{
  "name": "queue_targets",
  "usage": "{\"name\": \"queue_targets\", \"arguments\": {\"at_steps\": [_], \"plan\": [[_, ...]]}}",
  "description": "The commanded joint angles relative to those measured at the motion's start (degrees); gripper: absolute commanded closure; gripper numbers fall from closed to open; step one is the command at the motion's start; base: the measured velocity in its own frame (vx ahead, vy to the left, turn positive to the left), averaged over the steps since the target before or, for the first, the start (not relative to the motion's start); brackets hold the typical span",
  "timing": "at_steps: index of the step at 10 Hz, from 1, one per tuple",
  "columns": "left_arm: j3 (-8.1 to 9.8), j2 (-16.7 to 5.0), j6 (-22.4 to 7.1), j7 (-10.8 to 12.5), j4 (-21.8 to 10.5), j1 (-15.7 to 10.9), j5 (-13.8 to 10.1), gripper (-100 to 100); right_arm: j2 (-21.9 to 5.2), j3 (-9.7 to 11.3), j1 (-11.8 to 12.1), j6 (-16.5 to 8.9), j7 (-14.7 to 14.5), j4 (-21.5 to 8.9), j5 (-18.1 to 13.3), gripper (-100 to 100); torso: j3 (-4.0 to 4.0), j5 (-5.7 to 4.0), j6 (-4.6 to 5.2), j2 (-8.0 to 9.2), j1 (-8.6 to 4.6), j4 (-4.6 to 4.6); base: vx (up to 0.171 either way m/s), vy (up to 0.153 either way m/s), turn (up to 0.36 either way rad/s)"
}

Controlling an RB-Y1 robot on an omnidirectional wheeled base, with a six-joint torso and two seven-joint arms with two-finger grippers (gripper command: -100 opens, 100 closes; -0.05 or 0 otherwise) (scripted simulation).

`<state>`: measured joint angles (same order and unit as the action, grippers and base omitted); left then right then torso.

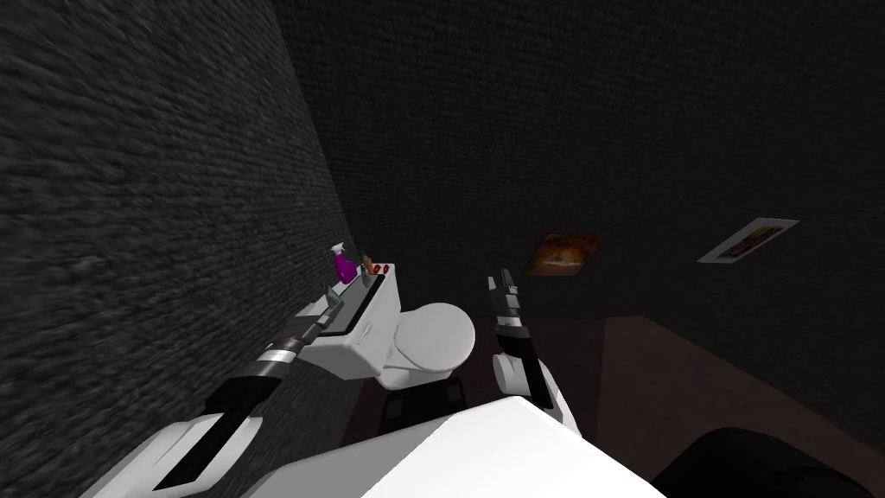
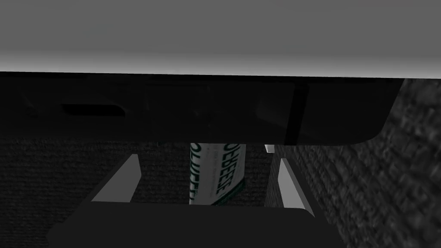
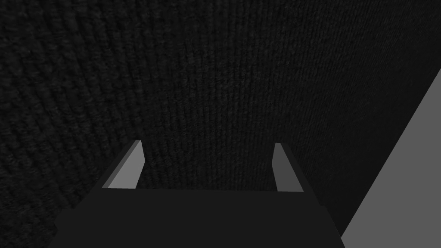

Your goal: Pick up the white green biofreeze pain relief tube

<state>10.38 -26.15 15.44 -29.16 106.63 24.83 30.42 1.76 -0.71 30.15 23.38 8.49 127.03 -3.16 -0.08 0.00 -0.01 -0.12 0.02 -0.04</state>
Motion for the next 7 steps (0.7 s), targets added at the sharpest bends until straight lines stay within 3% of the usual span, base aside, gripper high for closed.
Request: {"name": "queue_targets", "arguments": {"at_steps": [1,2,7], "plan": [[0.00,0.00,0.00,0.00,0.00,0.00,0.00,0,0.00,0.00,0.00,0.00,0.00,0.00,0.00,0,0.00,0.00,0.00,0.00,0.00,0.00,0.000,0.000,0.000],[-1.02,-1.19,1.88,-0.70,-2.87,-2.86,-1.17,-100,0.00,0.00,0.00,0.00,0.00,0.00,0.00,0,0.05,-0.03,0.00,0.08,-0.10,0.02,-0.061,-0.026,0.027],[-2.04,-2.38,3.75,-1.41,-12.23,-10.50,-2.33,-100,0.01,0.01,-0.01,0.00,0.00,0.00,0.00,0,0.20,-0.07,0.01,0.33,-0.27,0.08,-0.054,-0.033,0.010]]}}
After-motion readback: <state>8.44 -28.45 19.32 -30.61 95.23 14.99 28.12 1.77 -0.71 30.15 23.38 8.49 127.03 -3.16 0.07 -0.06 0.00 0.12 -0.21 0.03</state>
